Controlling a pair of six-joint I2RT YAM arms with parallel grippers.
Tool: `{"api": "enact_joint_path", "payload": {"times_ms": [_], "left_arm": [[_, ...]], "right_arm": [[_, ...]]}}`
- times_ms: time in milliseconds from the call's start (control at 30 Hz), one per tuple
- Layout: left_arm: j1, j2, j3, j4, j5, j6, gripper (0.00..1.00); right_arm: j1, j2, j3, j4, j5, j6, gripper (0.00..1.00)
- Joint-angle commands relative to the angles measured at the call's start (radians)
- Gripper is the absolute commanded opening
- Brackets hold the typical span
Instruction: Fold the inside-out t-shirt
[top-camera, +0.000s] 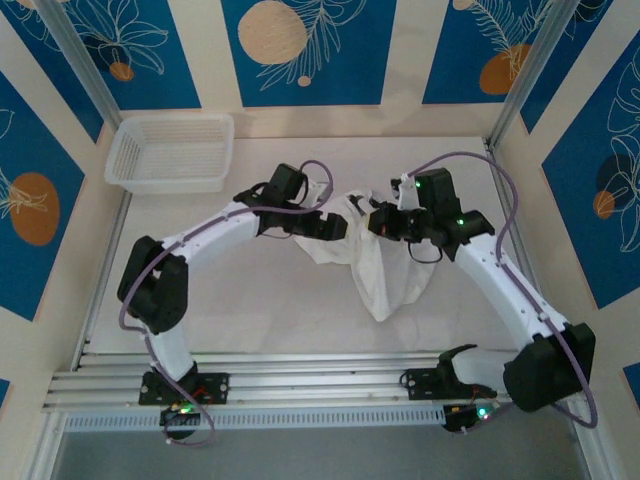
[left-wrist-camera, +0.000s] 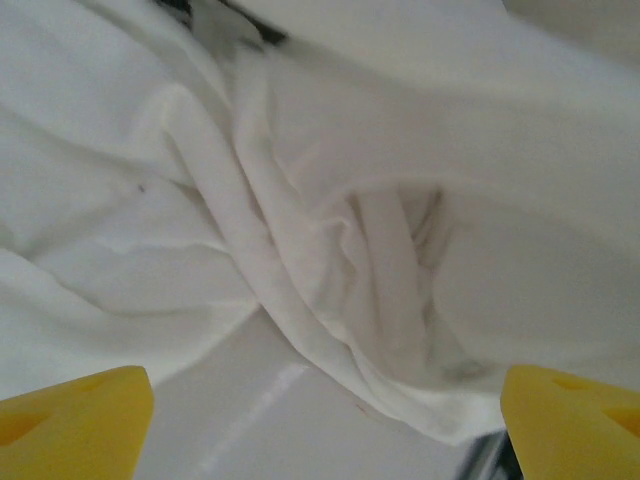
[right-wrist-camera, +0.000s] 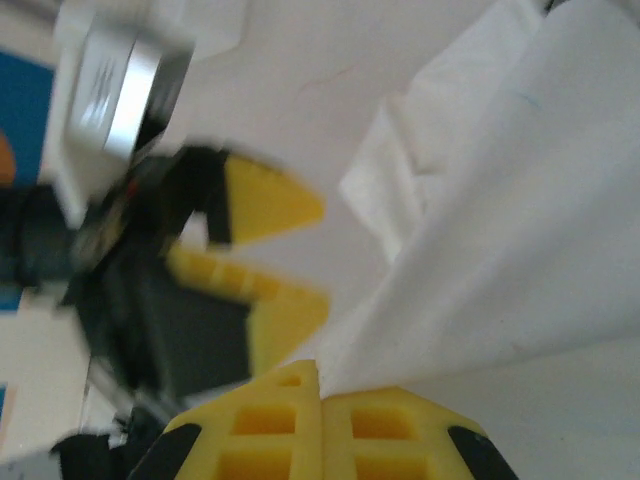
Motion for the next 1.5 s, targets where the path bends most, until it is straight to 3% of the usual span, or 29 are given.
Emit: {"api": "enact_joint_path", "payload": {"times_ms": [0, 167, 333, 433, 600, 700, 767, 800, 833, 867, 1033, 1167, 1300, 1400, 1467], "left_arm": [[0.009, 0.061, 0.055, -0.037, 0.13, 0.168, 0.9], [-0.006, 0.105, -0.016, 0.186, 0.395, 0.175, 0.95], [-0.04, 0.13, -0.04, 0.282, 0.455, 0.195, 0.99], [-0.071, 0.127, -0.05, 0.322, 0.293, 0.182, 1.0], [-0.079, 0.143, -0.05, 0.373, -0.128, -0.037, 0.99], [-0.072, 0.137, -0.061, 0.379, -0.274, -0.109, 0.85], [-0.05, 0.09, -0.083, 0.387, -0.313, -0.135, 0.54], [-0.035, 0.055, -0.103, 0.398, -0.312, -0.155, 0.35], [-0.007, 0.01, -0.122, 0.408, -0.297, -0.177, 0.09], [0.023, -0.035, -0.129, 0.405, -0.272, -0.194, 0.0], [0.146, -0.184, -0.022, 0.202, -0.134, -0.176, 0.0], [0.151, -0.225, 0.063, 0.071, -0.001, -0.109, 0.0], [0.138, -0.262, 0.035, 0.071, 0.055, -0.126, 0.0], [0.12, -0.278, 0.038, 0.053, 0.083, -0.108, 0.0], [0.109, -0.286, 0.059, 0.015, 0.077, -0.074, 0.0]], "right_arm": [[0.014, -0.078, -0.044, 0.038, -0.162, -0.053, 0.0], [0.005, -0.142, -0.033, 0.029, -0.144, -0.029, 0.0], [-0.002, -0.143, 0.008, 0.01, -0.131, -0.016, 0.0], [-0.001, -0.14, 0.013, 0.021, -0.151, -0.006, 0.0], [0.002, -0.15, -0.001, 0.039, -0.15, 0.027, 0.0], [-0.003, -0.171, -0.014, 0.029, -0.093, 0.05, 0.0], [-0.018, -0.191, -0.016, -0.032, 0.046, 0.068, 0.0], [-0.035, -0.2, -0.022, -0.065, 0.109, 0.082, 0.0], [-0.069, -0.21, -0.037, -0.093, 0.147, 0.095, 0.0], [-0.11, -0.22, -0.064, -0.1, 0.131, 0.098, 0.0], [-0.188, -0.244, -0.212, -0.043, 0.019, 0.101, 0.04], [-0.187, -0.23, -0.25, -0.065, 0.025, 0.111, 0.23], [-0.168, -0.29, -0.19, -0.076, 0.033, 0.079, 0.45], [-0.021, -0.348, -0.149, -0.003, 0.15, 0.0, 0.56], [0.143, -0.345, -0.156, 0.115, 0.263, -0.074, 0.61]]}}
